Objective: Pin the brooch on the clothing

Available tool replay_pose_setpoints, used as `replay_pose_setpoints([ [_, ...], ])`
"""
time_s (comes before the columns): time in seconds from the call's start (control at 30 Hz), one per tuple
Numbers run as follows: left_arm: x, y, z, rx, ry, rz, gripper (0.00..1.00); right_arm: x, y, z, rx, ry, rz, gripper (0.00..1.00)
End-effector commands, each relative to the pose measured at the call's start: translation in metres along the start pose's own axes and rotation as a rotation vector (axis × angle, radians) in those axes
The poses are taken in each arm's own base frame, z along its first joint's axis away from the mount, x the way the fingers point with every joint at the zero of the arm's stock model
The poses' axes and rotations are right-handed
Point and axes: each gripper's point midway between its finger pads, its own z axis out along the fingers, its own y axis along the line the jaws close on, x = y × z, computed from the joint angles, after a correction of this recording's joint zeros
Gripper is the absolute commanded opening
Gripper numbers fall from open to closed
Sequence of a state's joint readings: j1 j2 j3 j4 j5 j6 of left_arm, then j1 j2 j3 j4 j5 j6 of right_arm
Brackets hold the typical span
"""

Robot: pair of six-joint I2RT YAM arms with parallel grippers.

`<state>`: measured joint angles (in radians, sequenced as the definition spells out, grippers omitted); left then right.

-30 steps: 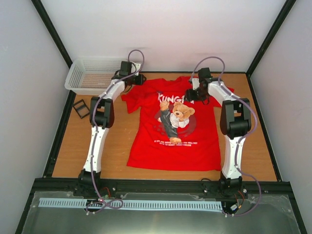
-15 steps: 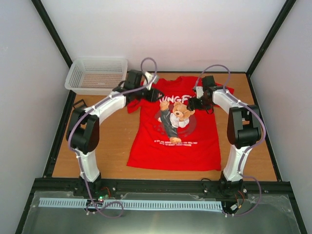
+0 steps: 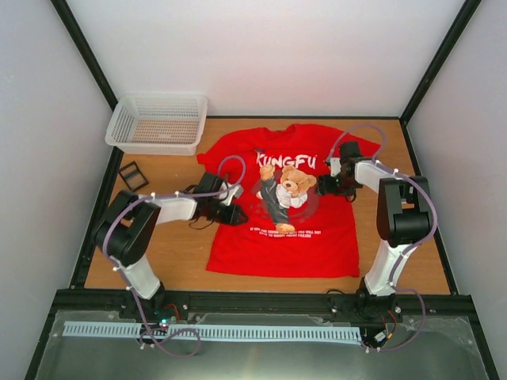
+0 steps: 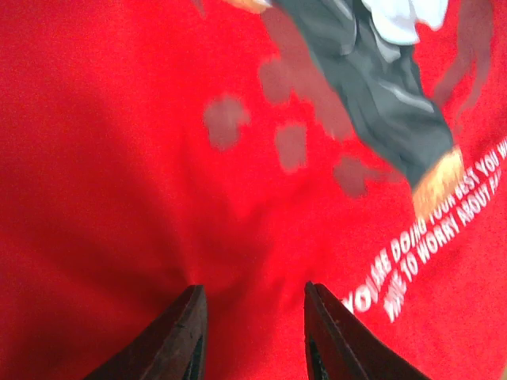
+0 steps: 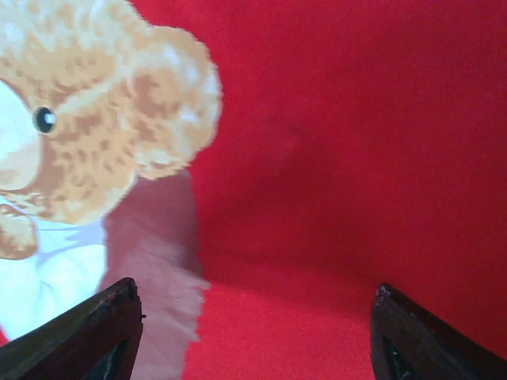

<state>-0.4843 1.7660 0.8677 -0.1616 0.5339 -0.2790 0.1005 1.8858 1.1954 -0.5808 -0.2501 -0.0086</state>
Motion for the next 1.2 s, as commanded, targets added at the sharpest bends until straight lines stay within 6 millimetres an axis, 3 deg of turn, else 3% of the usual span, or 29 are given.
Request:
replay_pose_setpoints([
  [0.0, 0.029, 0.0, -0.013, -0.001, -0.039, -0.07, 0.36, 0.014, -0.023, 0.005, 0.033, 0.009, 0.051, 0.77],
  [0.1, 0.07, 0.005, -0.015, 0.01, 0.0, -0.149, 0.35, 0.018, -0.032, 0.005, 0.044, 0.022, 0.072, 0.77],
  [0.17, 0.087, 0.004, -0.022, 0.018, -0.004, -0.168, 0.36, 0.024, -0.035, 0.005, 0.051, 0.038, 0.08, 0.77],
  [0.23, 0.093, 0.001, -0.031, 0.021, -0.018, -0.159, 0.39, 0.029, -0.036, 0.004, 0.048, 0.046, 0.097, 0.77],
  [0.3, 0.085, -0.007, -0.041, 0.029, -0.045, -0.145, 0.42, 0.036, -0.037, 0.003, 0.05, 0.057, 0.107, 0.77],
  [0.4, 0.054, -0.027, -0.058, 0.059, -0.106, -0.128, 0.45, 0.024, -0.034, -0.012, 0.056, 0.017, 0.082, 0.76],
  [0.5, 0.001, -0.053, -0.084, 0.078, -0.204, -0.062, 0.49, -0.006, -0.025, -0.038, 0.039, -0.061, 0.051, 0.76],
  [0.6, -0.066, -0.075, -0.106, 0.07, -0.336, 0.045, 0.56, -0.043, -0.014, -0.059, 0.009, -0.151, 0.037, 0.77],
  [0.63, -0.078, -0.072, -0.104, 0.049, -0.347, 0.066, 0.58, -0.052, -0.013, -0.063, 0.01, -0.17, 0.032, 0.77],
  [0.7, -0.122, -0.07, -0.107, 0.004, -0.389, 0.104, 0.6, -0.068, -0.014, -0.066, 0.018, -0.207, 0.022, 0.79],
  [0.87, -0.2, -0.037, -0.098, -0.087, -0.441, 0.116, 0.58, -0.112, -0.031, -0.066, 0.098, -0.264, -0.01, 0.82],
  [0.97, -0.225, -0.02, -0.084, -0.133, -0.43, 0.162, 0.57, -0.143, -0.04, -0.063, 0.13, -0.297, -0.017, 0.81],
  [1.17, -0.22, 0.007, -0.048, -0.167, -0.346, 0.165, 0.56, -0.184, -0.051, -0.04, 0.166, -0.292, -0.052, 0.76],
])
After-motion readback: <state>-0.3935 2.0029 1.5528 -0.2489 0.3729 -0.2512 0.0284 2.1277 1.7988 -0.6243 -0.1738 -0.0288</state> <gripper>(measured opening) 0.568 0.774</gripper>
